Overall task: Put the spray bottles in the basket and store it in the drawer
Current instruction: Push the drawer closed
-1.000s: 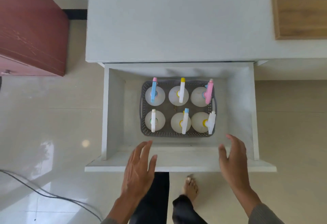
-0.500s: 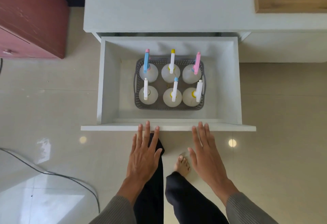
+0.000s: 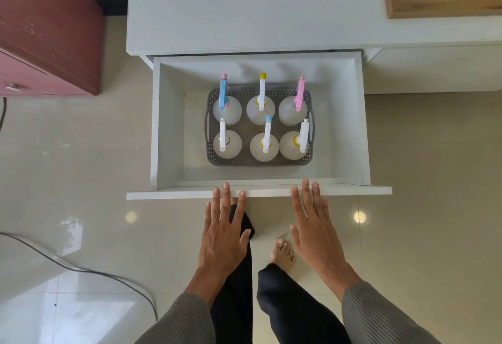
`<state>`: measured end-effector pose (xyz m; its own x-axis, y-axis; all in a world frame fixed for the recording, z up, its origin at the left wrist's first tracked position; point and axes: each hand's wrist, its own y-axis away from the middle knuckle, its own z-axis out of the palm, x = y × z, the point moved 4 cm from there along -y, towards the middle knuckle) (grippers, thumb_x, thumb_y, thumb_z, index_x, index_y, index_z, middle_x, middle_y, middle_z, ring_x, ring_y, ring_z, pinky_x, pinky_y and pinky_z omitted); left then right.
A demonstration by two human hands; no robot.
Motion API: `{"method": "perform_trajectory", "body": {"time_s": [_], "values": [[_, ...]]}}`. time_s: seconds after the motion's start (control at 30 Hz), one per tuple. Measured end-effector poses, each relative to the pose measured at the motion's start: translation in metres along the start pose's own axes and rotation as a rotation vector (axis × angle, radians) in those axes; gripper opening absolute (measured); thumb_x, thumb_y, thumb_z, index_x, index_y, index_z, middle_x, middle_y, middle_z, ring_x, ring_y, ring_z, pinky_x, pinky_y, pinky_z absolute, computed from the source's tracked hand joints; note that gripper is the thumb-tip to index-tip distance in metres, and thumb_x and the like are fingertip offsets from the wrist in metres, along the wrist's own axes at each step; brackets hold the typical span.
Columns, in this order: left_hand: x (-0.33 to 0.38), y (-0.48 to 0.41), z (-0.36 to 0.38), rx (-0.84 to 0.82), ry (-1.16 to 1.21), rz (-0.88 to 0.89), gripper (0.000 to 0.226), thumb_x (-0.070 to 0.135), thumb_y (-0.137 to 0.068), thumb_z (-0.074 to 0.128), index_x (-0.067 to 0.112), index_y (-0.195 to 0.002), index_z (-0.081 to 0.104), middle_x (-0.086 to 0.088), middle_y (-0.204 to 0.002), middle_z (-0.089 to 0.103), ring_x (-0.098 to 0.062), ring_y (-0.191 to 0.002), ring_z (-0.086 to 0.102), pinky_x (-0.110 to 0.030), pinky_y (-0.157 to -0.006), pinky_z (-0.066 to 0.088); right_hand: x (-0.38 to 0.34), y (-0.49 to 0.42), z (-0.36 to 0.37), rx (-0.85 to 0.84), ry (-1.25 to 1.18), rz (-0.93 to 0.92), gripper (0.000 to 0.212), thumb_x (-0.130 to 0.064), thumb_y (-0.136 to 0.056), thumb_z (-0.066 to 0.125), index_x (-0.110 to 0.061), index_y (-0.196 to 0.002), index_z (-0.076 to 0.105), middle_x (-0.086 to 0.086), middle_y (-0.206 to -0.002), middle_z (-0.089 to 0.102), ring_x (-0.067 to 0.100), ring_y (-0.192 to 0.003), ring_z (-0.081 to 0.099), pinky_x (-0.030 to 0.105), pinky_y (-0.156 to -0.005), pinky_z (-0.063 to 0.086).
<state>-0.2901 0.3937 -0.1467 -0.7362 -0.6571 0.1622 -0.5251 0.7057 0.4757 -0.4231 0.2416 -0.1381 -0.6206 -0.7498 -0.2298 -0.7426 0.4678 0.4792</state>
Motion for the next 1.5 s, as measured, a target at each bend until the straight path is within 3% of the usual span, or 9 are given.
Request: {"method": "perform_trajectory", "body": {"time_s": [0.2, 0.53, 0.83, 1.07, 1.5], "values": [[-0.004, -0.015, -0.009, -0.001, 0.008, 0.008, 0.098, 0.044, -0.094, 0.054, 0.024, -0.154, -0.02, -0.015, -0.162, -0.024, -0.035, -0.149, -0.021, -0.051, -0.124, 0.007, 0.001, -0.014, -0.01, -0.002, 0.009, -0.011, 0.093, -0.022, -0.097, 0.053, -0.016, -0.155, -0.019, 0.013, -0.164, -0.025, 0.032, -0.151, -0.023, 0.047, -0.126, 0.003], [-0.008, -0.051, -0.03, -0.015, 0.033, 0.011, 0.098, 0.039, -0.094, 0.053, 0.027, -0.152, -0.025, -0.013, -0.161, -0.028, -0.033, -0.148, -0.026, -0.048, -0.123, -0.003, 0.004, -0.05, -0.033, 0.016, 0.039, -0.004, 0.096, -0.023, -0.093, 0.058, -0.015, -0.157, -0.012, 0.014, -0.166, -0.017, 0.033, -0.153, -0.016, 0.049, -0.126, 0.011], [-0.013, -0.087, -0.052, 0.042, 0.04, 0.014, 0.099, 0.037, -0.088, 0.062, 0.025, -0.157, -0.007, -0.016, -0.166, -0.008, -0.035, -0.152, -0.007, -0.051, -0.123, 0.008, 0.004, -0.087, -0.054, 0.037, 0.058, 0.01, 0.095, -0.021, -0.09, 0.063, -0.01, -0.159, -0.002, 0.017, -0.166, -0.008, 0.036, -0.154, -0.008, 0.051, -0.125, 0.016], [-0.019, -0.115, -0.068, 0.064, 0.029, 0.016, 0.082, 0.06, -0.091, 0.032, 0.023, -0.159, 0.003, -0.014, -0.166, -0.005, -0.035, -0.153, -0.004, -0.052, -0.122, 0.011, 0.006, -0.115, -0.072, 0.062, 0.045, -0.004, 0.094, -0.036, -0.092, 0.063, -0.011, -0.159, 0.002, 0.017, -0.167, -0.004, 0.035, -0.154, -0.004, 0.054, -0.124, 0.019], [-0.023, -0.16, -0.099, 0.028, 0.022, 0.035, 0.084, 0.065, -0.091, 0.029, 0.022, -0.159, 0.004, -0.015, -0.166, -0.006, -0.035, -0.153, -0.005, -0.053, -0.123, 0.011, 0.007, -0.161, -0.098, 0.039, 0.079, 0.02, 0.094, -0.032, -0.092, 0.063, -0.01, -0.159, 0.0, 0.017, -0.167, -0.006, 0.036, -0.154, -0.006, 0.051, -0.125, 0.014]]}}
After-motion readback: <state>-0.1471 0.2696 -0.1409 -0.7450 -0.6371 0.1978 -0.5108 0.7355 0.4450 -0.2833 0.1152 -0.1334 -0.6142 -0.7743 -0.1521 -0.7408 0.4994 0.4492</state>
